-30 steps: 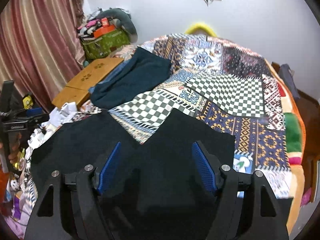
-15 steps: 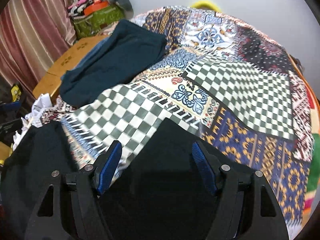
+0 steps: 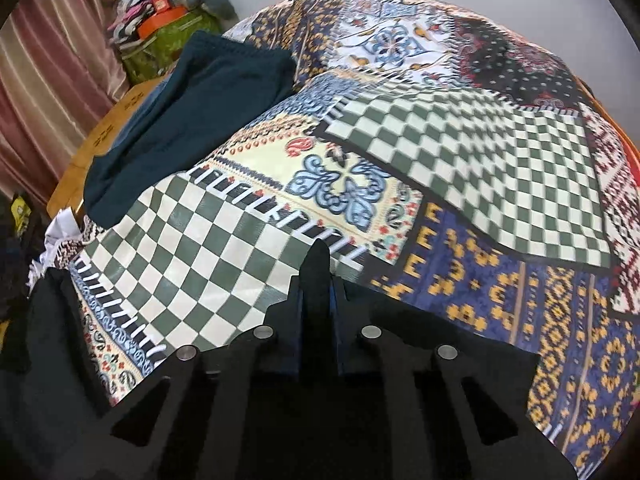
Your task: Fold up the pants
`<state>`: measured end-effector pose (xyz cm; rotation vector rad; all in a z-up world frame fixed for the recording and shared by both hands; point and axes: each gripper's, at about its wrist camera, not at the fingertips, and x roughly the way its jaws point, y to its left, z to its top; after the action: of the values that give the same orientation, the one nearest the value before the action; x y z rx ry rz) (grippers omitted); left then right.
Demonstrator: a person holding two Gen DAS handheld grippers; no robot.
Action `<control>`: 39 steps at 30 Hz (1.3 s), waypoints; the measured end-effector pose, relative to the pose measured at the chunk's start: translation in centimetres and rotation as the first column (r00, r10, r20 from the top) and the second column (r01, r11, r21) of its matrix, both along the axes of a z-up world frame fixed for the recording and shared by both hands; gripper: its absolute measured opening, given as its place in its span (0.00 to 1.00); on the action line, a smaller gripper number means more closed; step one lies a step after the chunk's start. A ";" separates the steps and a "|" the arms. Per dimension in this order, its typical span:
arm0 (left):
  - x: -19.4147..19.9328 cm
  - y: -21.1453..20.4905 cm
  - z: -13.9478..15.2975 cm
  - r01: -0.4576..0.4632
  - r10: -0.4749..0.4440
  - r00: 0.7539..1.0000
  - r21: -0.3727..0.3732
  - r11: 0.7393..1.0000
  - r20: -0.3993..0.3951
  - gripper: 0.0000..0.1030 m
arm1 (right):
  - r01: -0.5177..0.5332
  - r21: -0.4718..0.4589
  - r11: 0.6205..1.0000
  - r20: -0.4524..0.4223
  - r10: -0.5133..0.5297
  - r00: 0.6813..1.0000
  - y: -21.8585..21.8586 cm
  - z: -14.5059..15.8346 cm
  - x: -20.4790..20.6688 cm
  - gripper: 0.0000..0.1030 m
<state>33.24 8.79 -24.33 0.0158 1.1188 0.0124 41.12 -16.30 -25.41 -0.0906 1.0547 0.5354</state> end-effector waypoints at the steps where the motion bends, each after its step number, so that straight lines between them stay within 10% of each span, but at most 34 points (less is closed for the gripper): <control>1: -0.2 -0.3 0.1 0.008 -0.008 1.000 0.002 1.000 -0.004 0.89 | 0.011 0.012 1.000 0.019 -0.011 1.000 -0.6 0.7 -0.3 0.08; 20: -7.8 -13.5 2.9 0.262 -0.262 0.965 -0.004 0.965 -0.004 0.89 | 0.147 0.201 0.968 0.409 -0.220 0.886 -16.1 21.9 -13.8 0.06; 39: -11.2 -17.0 2.2 0.271 -0.271 0.963 -0.024 0.962 0.005 0.93 | 0.350 0.074 0.934 0.136 -0.357 0.924 -23.9 8.4 -24.1 0.06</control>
<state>22.04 -8.18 -22.17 0.1470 1.1074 -0.2462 16.97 -40.16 -16.97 0.1016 0.8863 0.2216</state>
